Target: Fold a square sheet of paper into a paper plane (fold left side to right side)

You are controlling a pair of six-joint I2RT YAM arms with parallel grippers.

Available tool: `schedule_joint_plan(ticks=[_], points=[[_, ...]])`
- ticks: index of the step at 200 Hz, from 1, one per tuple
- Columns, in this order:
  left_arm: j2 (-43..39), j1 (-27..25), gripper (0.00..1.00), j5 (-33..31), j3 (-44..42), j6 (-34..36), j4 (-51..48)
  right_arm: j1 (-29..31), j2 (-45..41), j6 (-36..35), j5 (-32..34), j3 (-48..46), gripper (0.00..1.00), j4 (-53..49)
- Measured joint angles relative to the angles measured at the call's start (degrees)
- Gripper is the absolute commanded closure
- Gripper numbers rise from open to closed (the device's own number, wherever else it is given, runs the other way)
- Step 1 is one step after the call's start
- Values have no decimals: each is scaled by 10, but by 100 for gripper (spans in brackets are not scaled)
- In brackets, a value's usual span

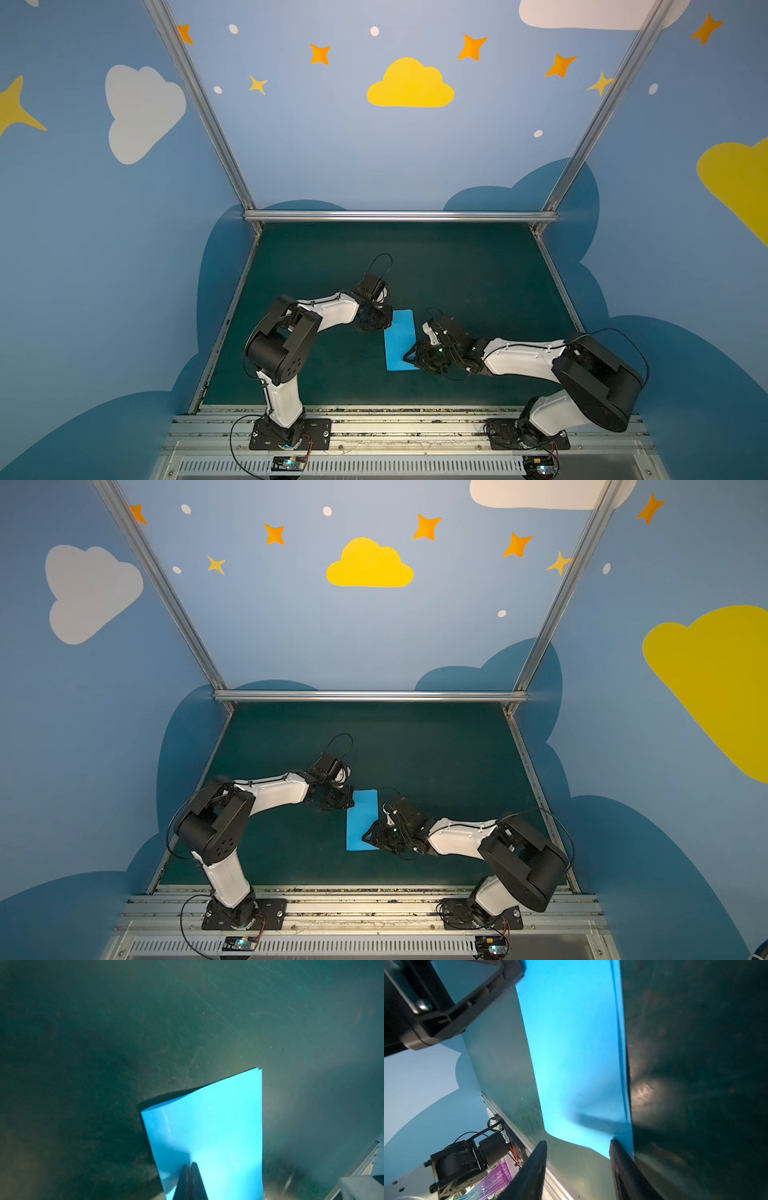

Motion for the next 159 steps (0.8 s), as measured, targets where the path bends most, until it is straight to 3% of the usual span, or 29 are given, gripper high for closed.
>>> schedule_joint_plan(ticks=[106,159], points=[[1,0,96,2,0,2,0,1,-43,-26,40,12,40,-85],[2,0,96,2,0,2,1,26,-27,-23,44,10,40,-66]])
